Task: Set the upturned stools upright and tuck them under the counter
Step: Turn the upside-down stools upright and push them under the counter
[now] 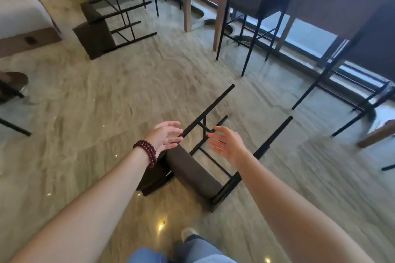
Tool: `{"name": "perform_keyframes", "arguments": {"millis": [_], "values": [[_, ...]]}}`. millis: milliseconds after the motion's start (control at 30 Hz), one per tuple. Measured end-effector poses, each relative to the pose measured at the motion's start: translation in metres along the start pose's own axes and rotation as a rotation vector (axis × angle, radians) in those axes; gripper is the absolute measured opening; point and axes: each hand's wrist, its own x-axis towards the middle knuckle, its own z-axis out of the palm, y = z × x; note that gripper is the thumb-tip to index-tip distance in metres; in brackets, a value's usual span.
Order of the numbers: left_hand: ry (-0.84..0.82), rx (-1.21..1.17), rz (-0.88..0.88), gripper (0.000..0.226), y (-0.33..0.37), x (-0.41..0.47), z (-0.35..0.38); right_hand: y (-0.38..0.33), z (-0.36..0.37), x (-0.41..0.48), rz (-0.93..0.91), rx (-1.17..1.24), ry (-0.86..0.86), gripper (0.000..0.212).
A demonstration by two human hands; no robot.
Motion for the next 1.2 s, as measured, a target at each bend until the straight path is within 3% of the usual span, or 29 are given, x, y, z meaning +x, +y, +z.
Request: {"name": "perform_keyframes", "arguments": {"millis": [200,633,867,1033,1200], "values": [[-0.163,0.098,-0.048,0.026,0.012,0.043,-0.035,0.015,0.036,0.004,-0.027,0.157,0.157,0.025],[-0.635,0.568,-0.083,0.034,0.011,0.082,-0.137,0.121,0.18,-0.02,-0.063,0.641,0.54,0.033],[-0.607,0.545,-0.124,0.037,-0.009,0.096,-0.152,0.143,0.199,-0.034,-0.089,0.671,0.609,0.034],[-0.557,0.5,-0.14,0.051,-0.025,0.103,-0.159,0.157,0.203,-0.032,-0.117,0.652,0.611,0.033],[-0.608,0.565,-0.206,0.045,-0.04,0.119,-0.168,0.182,0.228,-0.018,-0.105,0.694,0.661,0.032]]}}
